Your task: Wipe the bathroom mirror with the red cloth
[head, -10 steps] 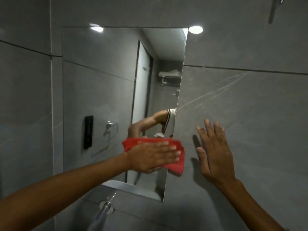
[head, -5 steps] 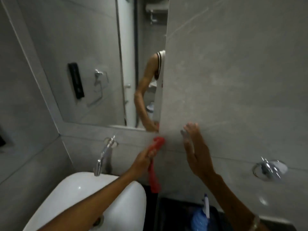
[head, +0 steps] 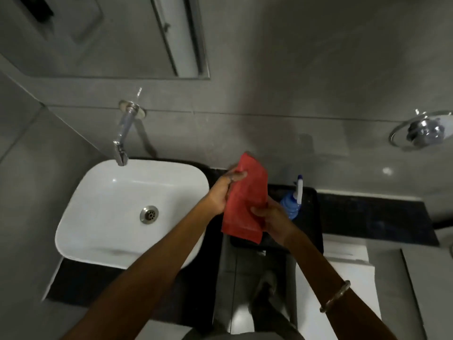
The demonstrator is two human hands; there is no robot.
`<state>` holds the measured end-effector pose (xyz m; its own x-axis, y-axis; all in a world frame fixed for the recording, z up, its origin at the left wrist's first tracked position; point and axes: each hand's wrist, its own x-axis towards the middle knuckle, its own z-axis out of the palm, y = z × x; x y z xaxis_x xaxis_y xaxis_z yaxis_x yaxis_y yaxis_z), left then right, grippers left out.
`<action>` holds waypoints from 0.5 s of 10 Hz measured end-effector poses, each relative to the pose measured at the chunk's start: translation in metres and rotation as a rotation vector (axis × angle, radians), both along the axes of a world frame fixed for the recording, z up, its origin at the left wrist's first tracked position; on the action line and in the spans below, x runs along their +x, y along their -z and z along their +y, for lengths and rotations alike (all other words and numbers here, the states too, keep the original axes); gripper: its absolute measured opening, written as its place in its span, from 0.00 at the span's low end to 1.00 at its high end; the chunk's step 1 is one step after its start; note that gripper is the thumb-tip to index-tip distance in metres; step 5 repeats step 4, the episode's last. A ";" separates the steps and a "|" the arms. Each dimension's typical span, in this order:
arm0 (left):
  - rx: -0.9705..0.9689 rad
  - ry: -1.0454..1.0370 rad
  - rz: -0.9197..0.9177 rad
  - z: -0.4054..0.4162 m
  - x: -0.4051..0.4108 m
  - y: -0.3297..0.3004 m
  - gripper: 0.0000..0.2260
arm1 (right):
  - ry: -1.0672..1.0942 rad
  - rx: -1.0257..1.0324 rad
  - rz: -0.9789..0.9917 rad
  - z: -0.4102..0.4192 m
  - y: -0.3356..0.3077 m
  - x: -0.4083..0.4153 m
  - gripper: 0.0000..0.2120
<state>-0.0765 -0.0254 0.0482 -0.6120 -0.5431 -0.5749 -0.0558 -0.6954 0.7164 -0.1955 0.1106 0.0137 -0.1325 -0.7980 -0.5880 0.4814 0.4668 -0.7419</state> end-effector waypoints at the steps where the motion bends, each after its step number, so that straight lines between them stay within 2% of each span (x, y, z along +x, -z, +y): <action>1: -0.075 0.077 -0.195 -0.008 -0.024 0.046 0.11 | -0.010 0.121 0.127 0.011 0.042 -0.017 0.27; 2: -0.013 0.110 -0.313 -0.013 -0.042 0.089 0.07 | -0.047 0.208 0.221 0.010 0.087 -0.031 0.29; 3: -0.047 0.126 -0.449 -0.021 -0.055 0.122 0.13 | -0.115 0.309 0.248 -0.004 0.119 -0.043 0.28; 4: -0.235 0.237 -0.651 -0.008 -0.052 0.124 0.27 | -0.321 0.405 0.489 -0.007 0.126 -0.037 0.23; 5: -0.235 0.237 -0.651 -0.008 -0.052 0.124 0.27 | -0.321 0.405 0.489 -0.007 0.126 -0.037 0.23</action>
